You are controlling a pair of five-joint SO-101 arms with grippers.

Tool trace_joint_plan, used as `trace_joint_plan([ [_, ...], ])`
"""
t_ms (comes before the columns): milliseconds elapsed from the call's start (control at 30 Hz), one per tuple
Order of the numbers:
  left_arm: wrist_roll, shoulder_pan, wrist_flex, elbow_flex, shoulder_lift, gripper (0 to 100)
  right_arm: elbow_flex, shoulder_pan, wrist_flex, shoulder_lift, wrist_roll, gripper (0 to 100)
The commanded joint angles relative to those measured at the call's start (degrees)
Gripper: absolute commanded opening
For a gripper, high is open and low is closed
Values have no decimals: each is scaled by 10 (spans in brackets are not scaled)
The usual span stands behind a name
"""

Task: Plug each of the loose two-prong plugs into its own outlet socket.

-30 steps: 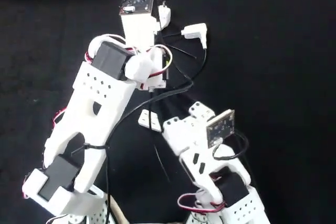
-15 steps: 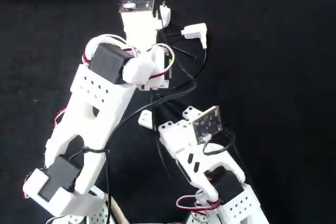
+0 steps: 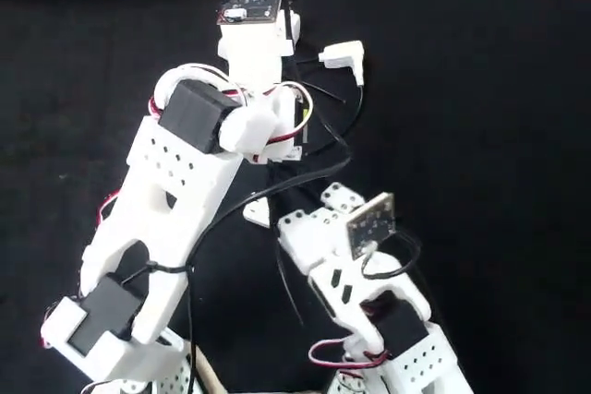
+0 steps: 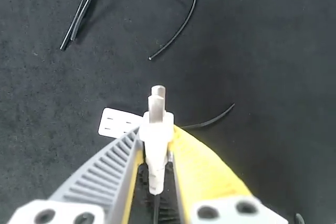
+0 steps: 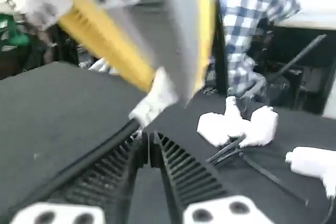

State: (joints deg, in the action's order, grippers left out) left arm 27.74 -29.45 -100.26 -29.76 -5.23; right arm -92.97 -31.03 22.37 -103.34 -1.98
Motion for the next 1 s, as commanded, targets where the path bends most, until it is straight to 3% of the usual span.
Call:
trace_joint_plan([
  [0, 5, 3, -3, 5, -13, 30, 36, 25, -68, -63, -1, 12],
  [367, 22, 4, -4, 6, -13, 30, 50, 25, -91, -63, -50, 12],
  [667, 23, 3, -4, -28, -14, 30, 85, 26, -91, -62, -47, 12],
  [967, -4, 7, -5, -29, -14, 30, 164, 27, 0, -62, -45, 13],
])
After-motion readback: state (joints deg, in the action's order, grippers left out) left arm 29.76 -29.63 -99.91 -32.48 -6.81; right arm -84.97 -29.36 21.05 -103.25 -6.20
